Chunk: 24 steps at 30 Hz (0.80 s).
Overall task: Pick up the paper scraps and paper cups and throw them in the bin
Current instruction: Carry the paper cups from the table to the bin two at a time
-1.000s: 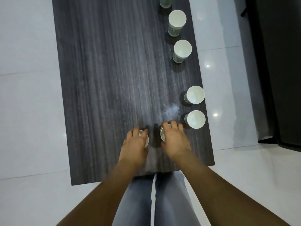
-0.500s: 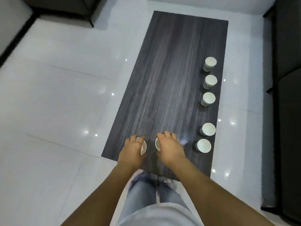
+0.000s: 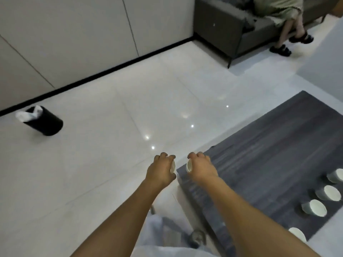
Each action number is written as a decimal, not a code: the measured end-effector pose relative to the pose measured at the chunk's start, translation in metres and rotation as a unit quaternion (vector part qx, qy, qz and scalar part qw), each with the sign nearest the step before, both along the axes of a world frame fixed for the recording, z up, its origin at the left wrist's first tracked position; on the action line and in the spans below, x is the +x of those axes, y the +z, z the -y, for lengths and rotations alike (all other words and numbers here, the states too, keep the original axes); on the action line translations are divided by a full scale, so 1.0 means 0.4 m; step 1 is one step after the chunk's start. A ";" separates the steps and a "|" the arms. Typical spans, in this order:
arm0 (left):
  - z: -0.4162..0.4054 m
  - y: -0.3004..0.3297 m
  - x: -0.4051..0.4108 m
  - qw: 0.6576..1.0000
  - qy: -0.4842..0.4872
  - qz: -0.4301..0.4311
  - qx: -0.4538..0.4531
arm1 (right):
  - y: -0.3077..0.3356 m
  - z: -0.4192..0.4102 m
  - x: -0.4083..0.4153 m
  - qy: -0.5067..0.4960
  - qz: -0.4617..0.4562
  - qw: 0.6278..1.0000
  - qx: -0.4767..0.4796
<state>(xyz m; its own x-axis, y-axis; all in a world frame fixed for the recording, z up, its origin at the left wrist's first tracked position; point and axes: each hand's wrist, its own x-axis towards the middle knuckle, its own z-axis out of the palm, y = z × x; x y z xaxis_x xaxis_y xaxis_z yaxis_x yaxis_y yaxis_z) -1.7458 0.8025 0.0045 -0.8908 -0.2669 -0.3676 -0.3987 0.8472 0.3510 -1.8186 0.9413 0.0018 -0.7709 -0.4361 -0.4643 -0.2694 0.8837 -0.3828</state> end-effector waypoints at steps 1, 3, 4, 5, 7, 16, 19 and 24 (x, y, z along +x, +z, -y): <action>0.058 0.004 0.020 0.999 0.032 0.000 0.001 | 0.003 0.065 0.000 0.033 -0.004 0.999 -0.001; 0.167 0.016 0.063 0.996 0.084 -0.001 0.003 | 0.006 0.190 0.006 0.087 -0.002 0.996 0.002; 0.222 0.021 0.083 0.995 0.102 0.001 0.000 | 0.011 0.252 0.009 0.106 0.001 0.994 -0.002; 0.272 0.026 0.102 0.993 0.116 0.006 -0.002 | 0.017 0.309 0.014 0.122 0.004 0.992 -0.005; 0.398 0.032 0.159 0.987 0.162 0.014 -0.003 | 0.031 0.452 0.032 0.171 0.001 0.985 -0.007; 0.956 0.082 0.350 0.950 0.313 0.008 -0.009 | 0.088 1.080 0.114 0.308 -0.007 0.950 -0.040; 1.099 0.091 0.374 0.940 0.340 0.007 -0.013 | 0.088 1.230 0.134 0.337 0.002 0.941 -0.041; 1.309 0.086 0.352 0.925 0.381 0.000 0.000 | 0.088 1.469 0.095 0.375 0.001 0.926 -0.040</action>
